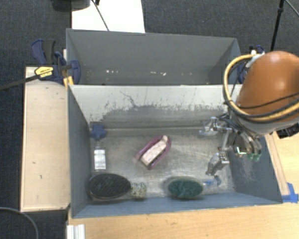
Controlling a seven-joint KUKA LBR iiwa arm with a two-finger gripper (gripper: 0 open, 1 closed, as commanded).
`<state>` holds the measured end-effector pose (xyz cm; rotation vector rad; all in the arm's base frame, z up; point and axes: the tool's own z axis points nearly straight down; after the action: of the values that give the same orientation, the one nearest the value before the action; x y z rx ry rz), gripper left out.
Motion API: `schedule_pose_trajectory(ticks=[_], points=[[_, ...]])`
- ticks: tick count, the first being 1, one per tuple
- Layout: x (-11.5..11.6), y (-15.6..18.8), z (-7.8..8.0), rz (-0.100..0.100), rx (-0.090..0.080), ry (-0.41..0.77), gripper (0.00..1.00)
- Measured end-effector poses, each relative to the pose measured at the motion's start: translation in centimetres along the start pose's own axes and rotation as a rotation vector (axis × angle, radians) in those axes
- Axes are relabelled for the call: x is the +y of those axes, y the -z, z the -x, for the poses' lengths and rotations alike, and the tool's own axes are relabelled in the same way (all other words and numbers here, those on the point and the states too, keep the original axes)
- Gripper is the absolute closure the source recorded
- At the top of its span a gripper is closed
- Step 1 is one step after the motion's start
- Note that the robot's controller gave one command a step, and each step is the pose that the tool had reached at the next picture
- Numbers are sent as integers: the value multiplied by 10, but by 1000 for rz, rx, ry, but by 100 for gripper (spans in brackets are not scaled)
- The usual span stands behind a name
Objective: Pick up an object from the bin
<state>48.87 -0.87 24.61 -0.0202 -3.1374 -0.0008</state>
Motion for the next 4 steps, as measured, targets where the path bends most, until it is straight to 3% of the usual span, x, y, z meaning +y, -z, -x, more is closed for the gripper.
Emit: schedule_pose_trajectory(ticks=[1,2,3,4], points=[[49,-173,-6,0,-25,158,0],[-24,-144,-11,-4,-9,84,0],[-39,-146,-3,-2,-9,555,0],[-42,-172,-4,-10,-30,767,0]])
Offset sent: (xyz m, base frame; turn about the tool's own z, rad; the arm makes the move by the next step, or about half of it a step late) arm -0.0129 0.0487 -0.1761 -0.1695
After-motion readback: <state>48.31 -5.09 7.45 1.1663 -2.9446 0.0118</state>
